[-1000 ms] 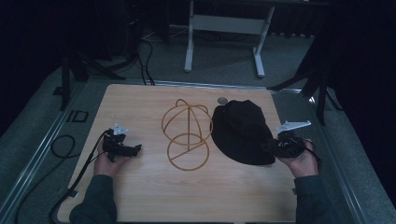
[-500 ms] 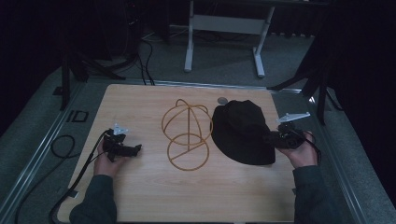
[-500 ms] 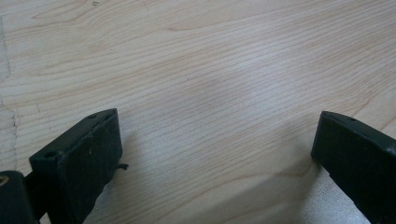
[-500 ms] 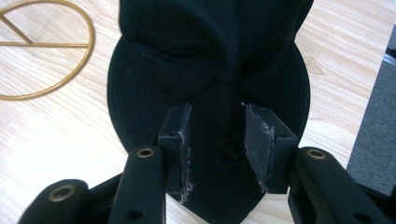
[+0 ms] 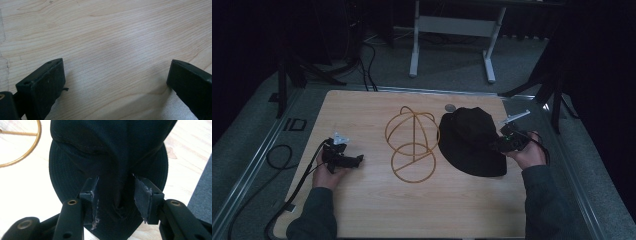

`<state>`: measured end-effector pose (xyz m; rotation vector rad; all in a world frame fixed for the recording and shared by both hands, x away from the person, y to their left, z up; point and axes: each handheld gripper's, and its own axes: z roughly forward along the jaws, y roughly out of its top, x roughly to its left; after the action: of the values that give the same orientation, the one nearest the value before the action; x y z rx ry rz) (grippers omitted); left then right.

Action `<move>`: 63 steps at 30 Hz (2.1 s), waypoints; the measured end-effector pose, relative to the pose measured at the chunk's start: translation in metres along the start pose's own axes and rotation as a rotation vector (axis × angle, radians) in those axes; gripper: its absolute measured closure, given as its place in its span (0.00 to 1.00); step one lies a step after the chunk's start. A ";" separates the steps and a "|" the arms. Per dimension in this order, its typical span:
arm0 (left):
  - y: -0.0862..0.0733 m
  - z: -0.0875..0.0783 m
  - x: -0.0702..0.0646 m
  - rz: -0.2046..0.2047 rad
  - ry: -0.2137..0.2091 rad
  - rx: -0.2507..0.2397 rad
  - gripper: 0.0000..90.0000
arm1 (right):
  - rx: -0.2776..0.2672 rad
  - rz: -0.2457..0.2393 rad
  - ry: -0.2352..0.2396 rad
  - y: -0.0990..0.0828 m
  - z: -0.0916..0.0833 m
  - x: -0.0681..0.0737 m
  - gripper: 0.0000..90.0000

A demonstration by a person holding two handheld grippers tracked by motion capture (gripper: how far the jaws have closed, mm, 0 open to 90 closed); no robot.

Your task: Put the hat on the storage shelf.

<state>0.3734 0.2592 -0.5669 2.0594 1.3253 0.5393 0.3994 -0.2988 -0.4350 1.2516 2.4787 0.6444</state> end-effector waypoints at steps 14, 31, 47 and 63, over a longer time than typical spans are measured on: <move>0.000 0.000 0.000 0.000 0.000 0.000 0.02 | 0.149 -0.037 0.021 0.024 0.016 -0.002 0.57; 0.000 0.000 0.000 0.000 0.000 0.000 0.02 | 0.297 -0.034 0.075 0.044 0.032 -0.009 0.61; 0.000 0.000 0.000 0.000 0.000 0.000 0.02 | 0.375 -0.076 0.086 0.055 0.039 -0.012 0.74; 0.000 0.000 0.000 0.000 0.000 0.001 0.02 | 0.416 -0.088 0.079 0.057 0.042 -0.010 0.94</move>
<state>0.3733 0.2592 -0.5669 2.0600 1.3253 0.5390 0.4629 -0.2658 -0.4414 1.2583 2.8126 0.1599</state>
